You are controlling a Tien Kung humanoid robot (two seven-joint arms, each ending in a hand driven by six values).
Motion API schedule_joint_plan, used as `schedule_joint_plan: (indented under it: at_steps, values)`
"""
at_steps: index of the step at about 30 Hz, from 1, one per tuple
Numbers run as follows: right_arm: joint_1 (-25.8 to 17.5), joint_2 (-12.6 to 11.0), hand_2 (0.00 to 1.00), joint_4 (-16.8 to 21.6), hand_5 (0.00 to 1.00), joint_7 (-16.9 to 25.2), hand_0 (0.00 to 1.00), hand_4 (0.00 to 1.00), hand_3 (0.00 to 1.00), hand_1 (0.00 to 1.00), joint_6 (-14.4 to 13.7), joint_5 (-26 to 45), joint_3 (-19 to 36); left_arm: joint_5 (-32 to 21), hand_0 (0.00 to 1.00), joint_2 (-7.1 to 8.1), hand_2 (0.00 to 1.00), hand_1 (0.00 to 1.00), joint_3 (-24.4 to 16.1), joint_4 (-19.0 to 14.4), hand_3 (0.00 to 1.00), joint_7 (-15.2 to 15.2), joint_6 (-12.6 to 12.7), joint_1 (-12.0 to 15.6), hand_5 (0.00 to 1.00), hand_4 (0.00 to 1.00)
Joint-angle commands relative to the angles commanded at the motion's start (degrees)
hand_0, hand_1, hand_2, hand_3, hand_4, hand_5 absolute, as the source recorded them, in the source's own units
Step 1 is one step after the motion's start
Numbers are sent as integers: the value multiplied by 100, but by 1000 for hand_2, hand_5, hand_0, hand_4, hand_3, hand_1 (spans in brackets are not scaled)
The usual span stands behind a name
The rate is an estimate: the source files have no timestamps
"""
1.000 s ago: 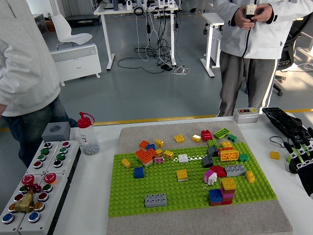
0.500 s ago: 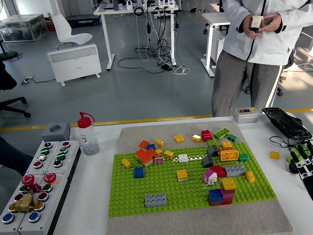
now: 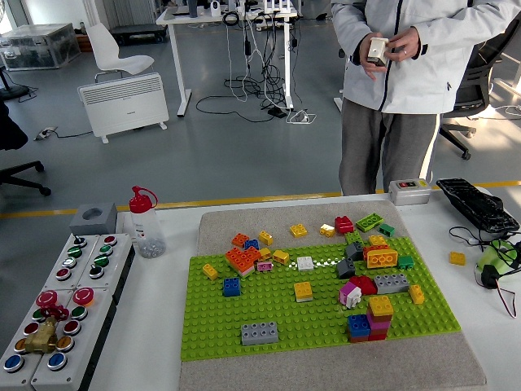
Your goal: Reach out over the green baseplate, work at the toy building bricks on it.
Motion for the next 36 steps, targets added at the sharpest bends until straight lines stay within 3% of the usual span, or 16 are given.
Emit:
schedule_joint_plan:
  at_steps: [1,6,7,26,36]
  values:
    - [10,16,744,-18,366,5,783,459,697,733,11,33,17,27,672,7,660,682,-10,0,621,11,0,3,998,350]
    - [27,61,744,-53,366,86,783,459,697,733,-10,90,61,153,672,33,660,682,-50,0,621,106,-5,29,998,350]
    - [24,68,770,-57,405,110,823,436,743,762,-22,91,76,201,676,38,661,685,-64,0,623,137,-10,40,998,351]
    - [30,163,763,-241,362,379,758,457,755,725,-105,15,321,306,673,75,661,683,-187,0,618,193,53,98,998,354]
    - [18,217,760,-326,403,428,751,425,723,718,-116,-21,372,191,674,39,663,684,-95,0,617,154,50,56,998,356]
